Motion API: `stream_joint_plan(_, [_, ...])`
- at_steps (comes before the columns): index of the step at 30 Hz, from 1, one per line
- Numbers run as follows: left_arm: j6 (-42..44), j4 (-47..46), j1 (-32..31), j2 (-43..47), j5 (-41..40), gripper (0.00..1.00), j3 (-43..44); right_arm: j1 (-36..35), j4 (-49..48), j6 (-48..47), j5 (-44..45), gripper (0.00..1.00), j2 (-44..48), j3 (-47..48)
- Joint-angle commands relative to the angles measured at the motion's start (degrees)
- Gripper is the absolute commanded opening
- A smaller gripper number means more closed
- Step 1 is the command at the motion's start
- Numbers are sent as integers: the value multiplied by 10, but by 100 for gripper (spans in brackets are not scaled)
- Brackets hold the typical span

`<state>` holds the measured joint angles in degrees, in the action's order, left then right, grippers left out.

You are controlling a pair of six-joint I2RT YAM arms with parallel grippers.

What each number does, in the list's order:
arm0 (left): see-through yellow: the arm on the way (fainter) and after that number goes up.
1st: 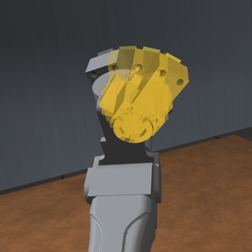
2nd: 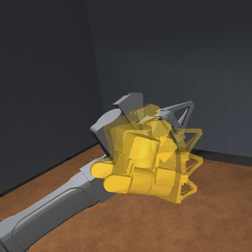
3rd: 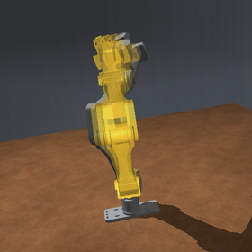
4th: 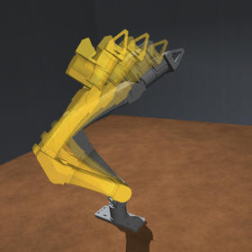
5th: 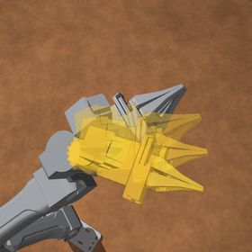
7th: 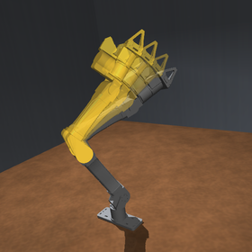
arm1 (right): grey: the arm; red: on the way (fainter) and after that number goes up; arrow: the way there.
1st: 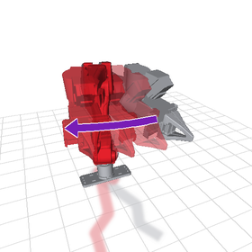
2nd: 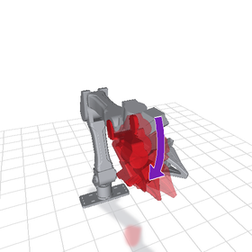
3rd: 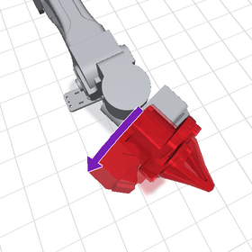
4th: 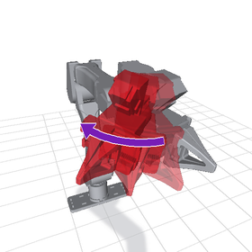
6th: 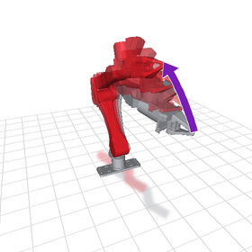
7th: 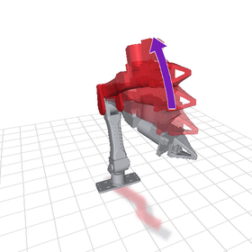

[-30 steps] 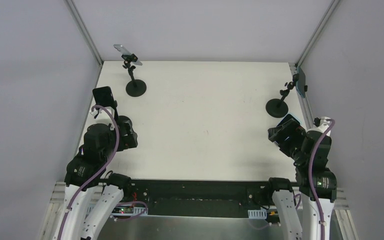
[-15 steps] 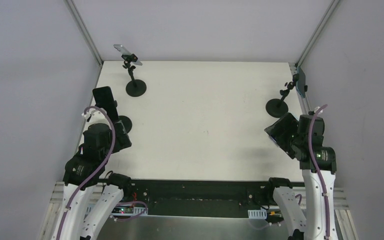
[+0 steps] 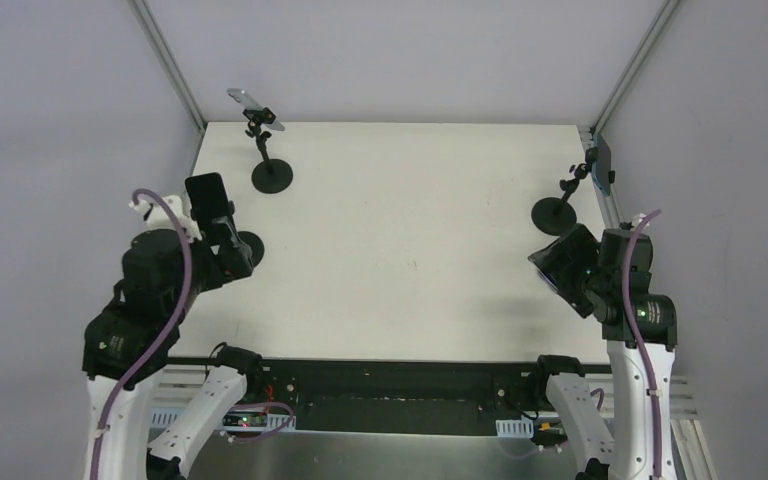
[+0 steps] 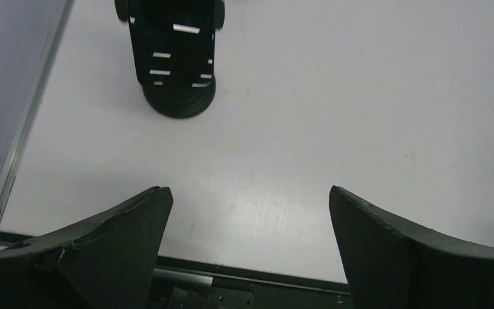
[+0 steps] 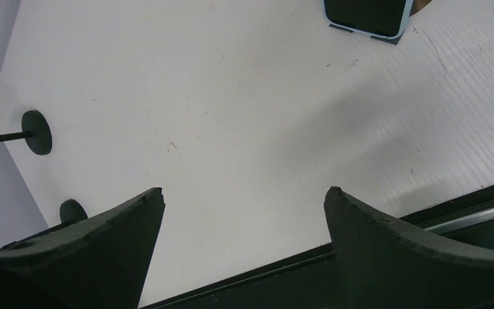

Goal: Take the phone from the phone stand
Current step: Move the phone stand with the phone to the center of the board.

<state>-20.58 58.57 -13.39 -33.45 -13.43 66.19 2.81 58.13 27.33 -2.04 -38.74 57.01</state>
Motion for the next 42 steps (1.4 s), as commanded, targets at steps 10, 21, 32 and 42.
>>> stream_joint_plan(10, [44,42,6,-69,-65,99,249,4,-6,-28,-37,99,79,-6])
stream_joint_plan(21, [67,26,6,-96,-140,99,169,4,-9,-26,-51,99,61,-12])
stream_joint_plan(32, [94,-59,20,-233,-167,99,166,4,-6,-39,-73,99,72,-16])
stream_joint_plan(42, [120,-113,108,-308,-101,99,185,3,-21,-35,-112,99,64,-34])
